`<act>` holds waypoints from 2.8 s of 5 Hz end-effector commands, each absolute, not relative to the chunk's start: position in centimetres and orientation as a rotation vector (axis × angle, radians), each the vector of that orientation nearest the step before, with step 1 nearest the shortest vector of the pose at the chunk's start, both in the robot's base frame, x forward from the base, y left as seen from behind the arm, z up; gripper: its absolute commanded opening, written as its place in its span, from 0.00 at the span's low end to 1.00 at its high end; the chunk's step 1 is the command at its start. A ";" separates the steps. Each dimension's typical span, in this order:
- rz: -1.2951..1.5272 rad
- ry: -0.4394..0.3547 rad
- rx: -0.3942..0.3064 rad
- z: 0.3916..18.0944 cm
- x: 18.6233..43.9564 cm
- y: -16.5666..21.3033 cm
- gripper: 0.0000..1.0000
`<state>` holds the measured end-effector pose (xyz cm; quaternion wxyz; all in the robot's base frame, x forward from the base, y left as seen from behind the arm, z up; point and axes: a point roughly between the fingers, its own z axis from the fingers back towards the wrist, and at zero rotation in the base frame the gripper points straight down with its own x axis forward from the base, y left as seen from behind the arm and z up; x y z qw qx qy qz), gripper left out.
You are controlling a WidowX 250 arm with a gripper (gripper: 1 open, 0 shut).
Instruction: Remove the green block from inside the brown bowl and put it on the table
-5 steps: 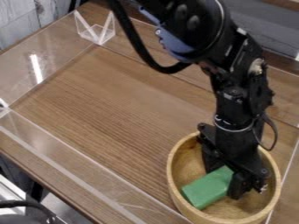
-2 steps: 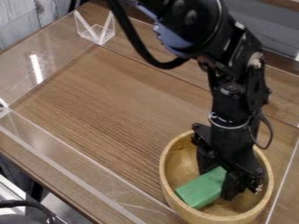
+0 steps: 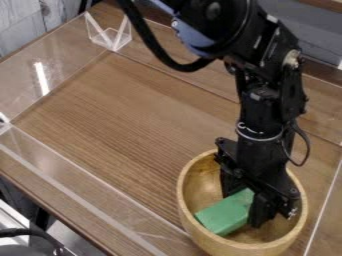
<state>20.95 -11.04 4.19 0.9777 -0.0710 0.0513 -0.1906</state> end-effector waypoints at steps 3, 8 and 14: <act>-0.371 0.052 -0.145 7.5 21.7 -10.2 0.00; -0.150 -0.095 -0.072 18.7 24.8 3.7 0.00; -0.341 -0.114 -0.052 14.7 30.0 3.7 0.00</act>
